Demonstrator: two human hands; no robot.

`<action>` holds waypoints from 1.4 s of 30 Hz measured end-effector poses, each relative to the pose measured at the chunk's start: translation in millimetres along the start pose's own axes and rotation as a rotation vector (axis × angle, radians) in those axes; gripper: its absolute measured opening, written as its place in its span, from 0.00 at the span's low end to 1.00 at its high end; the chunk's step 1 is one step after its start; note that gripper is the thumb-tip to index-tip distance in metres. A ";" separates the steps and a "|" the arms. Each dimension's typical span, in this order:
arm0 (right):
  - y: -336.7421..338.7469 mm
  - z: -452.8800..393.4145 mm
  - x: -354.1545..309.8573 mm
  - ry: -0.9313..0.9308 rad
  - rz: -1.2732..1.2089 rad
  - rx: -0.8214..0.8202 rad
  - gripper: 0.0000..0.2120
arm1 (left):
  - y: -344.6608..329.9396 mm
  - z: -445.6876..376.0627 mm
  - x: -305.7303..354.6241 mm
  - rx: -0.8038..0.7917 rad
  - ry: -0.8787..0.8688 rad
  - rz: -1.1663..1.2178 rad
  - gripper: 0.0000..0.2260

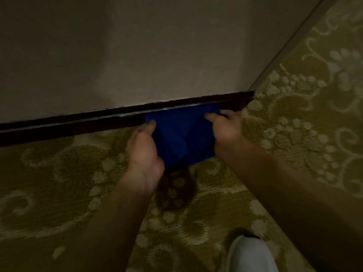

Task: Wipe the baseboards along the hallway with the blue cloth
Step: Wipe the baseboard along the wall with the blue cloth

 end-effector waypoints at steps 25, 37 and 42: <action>-6.6 15.4 -25.1 0.338 0.468 0.430 0.12 | 14.2 -5.3 10.6 -0.063 -0.032 -0.285 0.06; -19.6 29.4 -30.7 0.528 0.812 0.343 0.16 | 11.7 -5.0 13.1 -0.093 -0.019 -0.263 0.03; -17.8 30.4 -38.1 0.518 0.948 0.437 0.14 | 9.8 -3.9 14.3 -0.095 -0.034 -0.288 0.03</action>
Point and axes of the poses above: each hand's wrist, its own z-axis away from the middle knuckle, its own y-axis out of the back of the hand, x = y × z, the point moved 5 cm from there along -z, towards the middle knuckle, and after that the axes turned 5 degrees about z, right-handed, at the moved point
